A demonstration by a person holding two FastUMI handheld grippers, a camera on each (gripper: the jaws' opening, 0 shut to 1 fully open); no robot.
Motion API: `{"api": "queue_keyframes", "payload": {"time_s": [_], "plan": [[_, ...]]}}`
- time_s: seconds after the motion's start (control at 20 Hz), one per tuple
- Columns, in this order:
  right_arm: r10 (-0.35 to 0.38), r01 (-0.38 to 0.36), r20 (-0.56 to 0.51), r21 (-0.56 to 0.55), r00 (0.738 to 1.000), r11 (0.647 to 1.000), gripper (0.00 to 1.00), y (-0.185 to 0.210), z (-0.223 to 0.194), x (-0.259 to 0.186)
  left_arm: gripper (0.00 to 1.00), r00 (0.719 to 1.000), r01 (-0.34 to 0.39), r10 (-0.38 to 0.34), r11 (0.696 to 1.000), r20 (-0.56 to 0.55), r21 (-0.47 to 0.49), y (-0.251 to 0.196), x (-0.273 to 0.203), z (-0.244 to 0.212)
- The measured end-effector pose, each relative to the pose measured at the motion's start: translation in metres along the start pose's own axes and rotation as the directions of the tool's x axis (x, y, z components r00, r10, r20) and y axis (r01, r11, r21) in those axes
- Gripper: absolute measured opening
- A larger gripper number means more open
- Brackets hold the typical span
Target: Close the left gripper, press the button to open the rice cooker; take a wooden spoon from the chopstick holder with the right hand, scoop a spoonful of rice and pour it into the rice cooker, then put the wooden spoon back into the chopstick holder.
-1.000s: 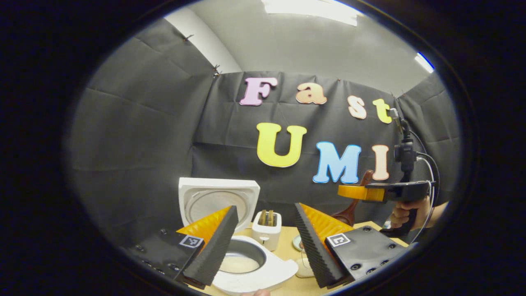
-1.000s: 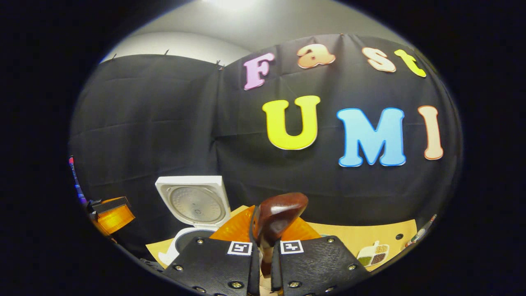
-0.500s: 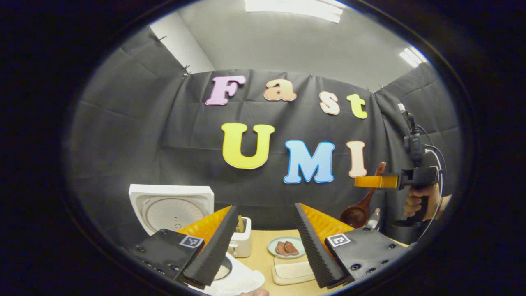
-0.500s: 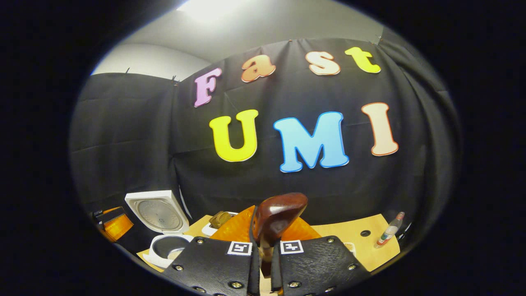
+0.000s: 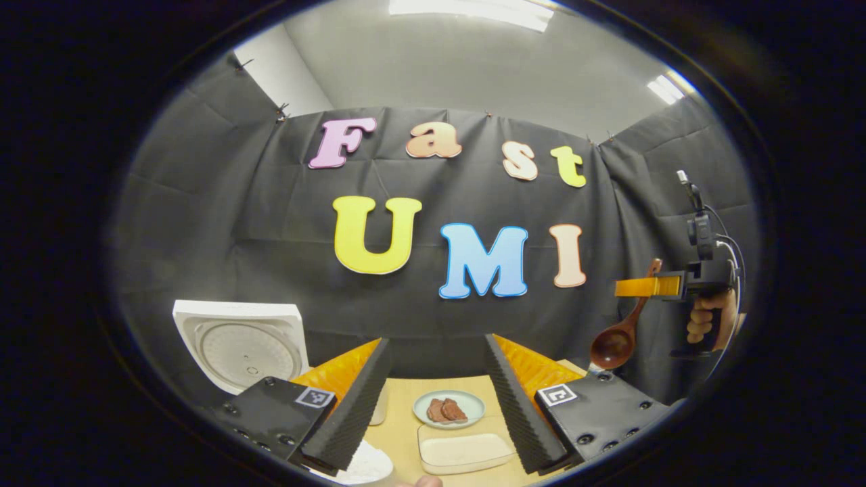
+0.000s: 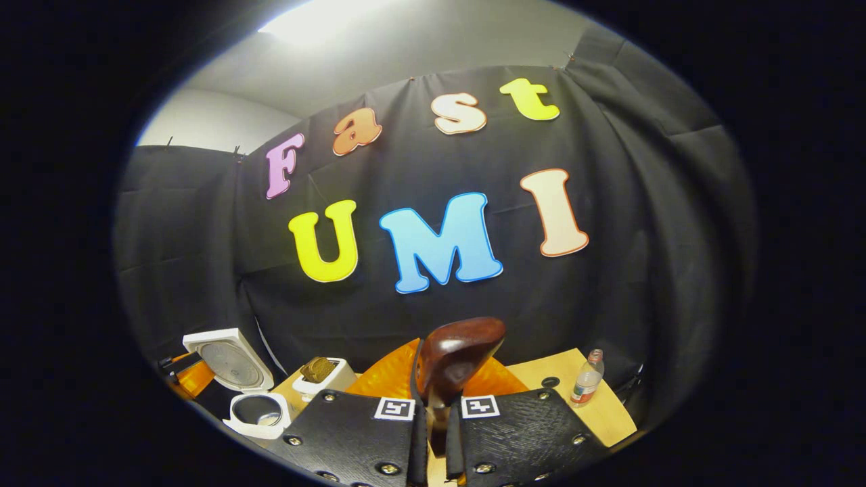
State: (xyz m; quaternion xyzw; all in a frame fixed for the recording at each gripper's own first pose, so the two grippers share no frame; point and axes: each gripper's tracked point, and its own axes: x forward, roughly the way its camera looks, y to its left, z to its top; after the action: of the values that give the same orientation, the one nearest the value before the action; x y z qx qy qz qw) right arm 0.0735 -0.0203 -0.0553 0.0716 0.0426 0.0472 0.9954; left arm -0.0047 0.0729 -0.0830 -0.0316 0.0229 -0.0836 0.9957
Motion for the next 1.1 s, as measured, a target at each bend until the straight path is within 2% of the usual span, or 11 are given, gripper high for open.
{"api": "queue_keyframes", "payload": {"time_s": [0.25,0.3,0.65,0.7,0.75,0.8,0.95,1.1], "plan": [[-0.058,0.061,-0.057,0.055,0.997,0.997,0.11,-0.035,-0.036,0.004,0.96,1.0,-0.016,0.016,1.0,-0.021,-0.018,-0.004,-0.007,-0.006],[-0.068,0.073,-0.072,0.062,0.995,0.995,0.11,-0.04,-0.05,0.009,0.9,0.999,-0.023,0.022,1.0,-0.024,-0.017,-0.003,-0.009,-0.006],[-0.117,0.144,-0.202,0.125,0.972,0.982,0.11,-0.064,-0.14,0.037,0.9,0.996,-0.083,0.083,0.997,-0.036,-0.002,0.013,-0.022,0.002],[-0.116,0.146,-0.222,0.125,0.968,0.981,0.11,-0.066,-0.153,0.041,0.9,0.995,-0.093,0.093,0.996,-0.039,0.002,0.015,-0.023,0.001],[-0.115,0.146,-0.235,0.118,0.965,0.982,0.11,-0.067,-0.164,0.045,0.96,0.993,-0.104,0.104,0.995,-0.046,0.004,0.018,-0.024,-0.001],[-0.12,0.148,-0.245,0.102,0.962,0.984,0.11,-0.068,-0.173,0.048,0.9,0.992,-0.114,0.114,0.993,-0.055,0.007,0.02,-0.025,-0.005],[-0.143,0.163,-0.282,0.049,0.949,0.985,0.11,-0.076,-0.203,0.06,0.9,0.987,-0.139,0.14,0.99,-0.081,0.022,0.021,-0.029,-0.009],[-0.155,0.18,-0.321,0.048,0.934,0.983,0.11,-0.08,-0.229,0.067,0.9,0.982,-0.16,0.164,0.986,-0.093,0.043,0.026,-0.031,-0.013]]}}
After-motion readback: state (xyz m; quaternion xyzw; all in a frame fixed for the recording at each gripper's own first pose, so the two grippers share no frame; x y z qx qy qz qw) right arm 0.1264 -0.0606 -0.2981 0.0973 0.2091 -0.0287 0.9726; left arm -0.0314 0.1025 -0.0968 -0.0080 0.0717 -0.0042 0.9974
